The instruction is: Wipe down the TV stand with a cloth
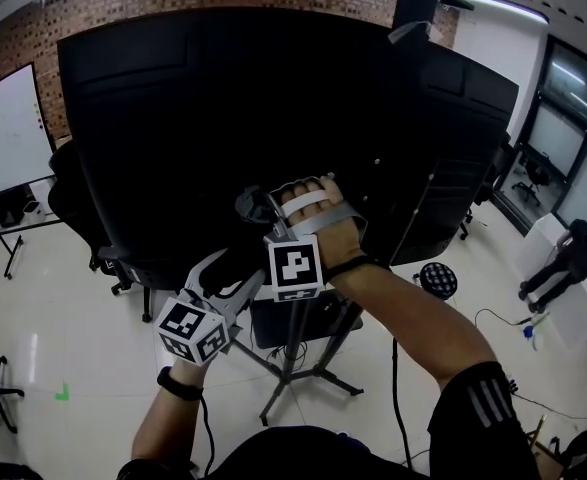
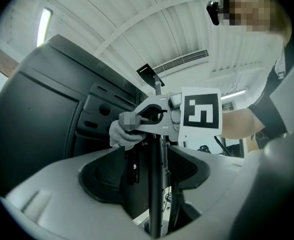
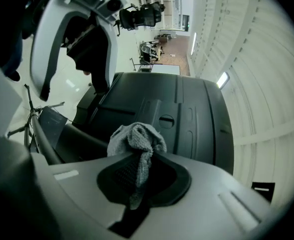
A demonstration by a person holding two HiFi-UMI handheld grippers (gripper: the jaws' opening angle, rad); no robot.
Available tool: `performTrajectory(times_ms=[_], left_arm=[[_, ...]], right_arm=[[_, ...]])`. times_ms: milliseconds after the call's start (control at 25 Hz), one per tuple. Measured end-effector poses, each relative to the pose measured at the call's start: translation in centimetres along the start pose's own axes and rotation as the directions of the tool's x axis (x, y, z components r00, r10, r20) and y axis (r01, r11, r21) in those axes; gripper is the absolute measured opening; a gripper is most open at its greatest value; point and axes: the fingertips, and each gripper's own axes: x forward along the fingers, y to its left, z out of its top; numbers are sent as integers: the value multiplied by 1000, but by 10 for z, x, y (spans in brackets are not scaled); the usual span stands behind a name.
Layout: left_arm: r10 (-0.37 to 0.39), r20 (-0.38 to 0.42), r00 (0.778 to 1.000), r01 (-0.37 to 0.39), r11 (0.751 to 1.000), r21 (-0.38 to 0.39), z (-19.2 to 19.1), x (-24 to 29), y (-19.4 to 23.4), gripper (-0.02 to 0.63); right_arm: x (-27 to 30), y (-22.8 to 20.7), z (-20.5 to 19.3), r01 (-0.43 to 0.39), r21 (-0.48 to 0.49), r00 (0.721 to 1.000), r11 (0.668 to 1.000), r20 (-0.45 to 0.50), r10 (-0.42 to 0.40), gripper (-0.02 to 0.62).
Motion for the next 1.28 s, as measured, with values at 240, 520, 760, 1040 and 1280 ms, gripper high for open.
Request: performTrajectory(times_ms=[240,520,760,1040,1280], left_arm=[[-8,-3,1000,8,1000,12,1,8,-11,290],[-1,6,1000,1,1000,27,11,20,-26,290],[16,20,1000,-17,999,51,30,48,-47,290],[51,33,998,-53,997,53,35,74,-65,290],[110,22,994,-111,992,62,26,89,-68,290]], right_arm=[[-53,-24,-1,-22,296,978,955,204,-40,17],[-90,-61,-74,56,489,957,870,222,-187,17],[-90,-91,-130,48,569,944,821,243,-223,17],[-74,-86,-138,17,568,917,823,318,-239,17],[-69,-69,-151,49,558,902,828,332,-277,17]])
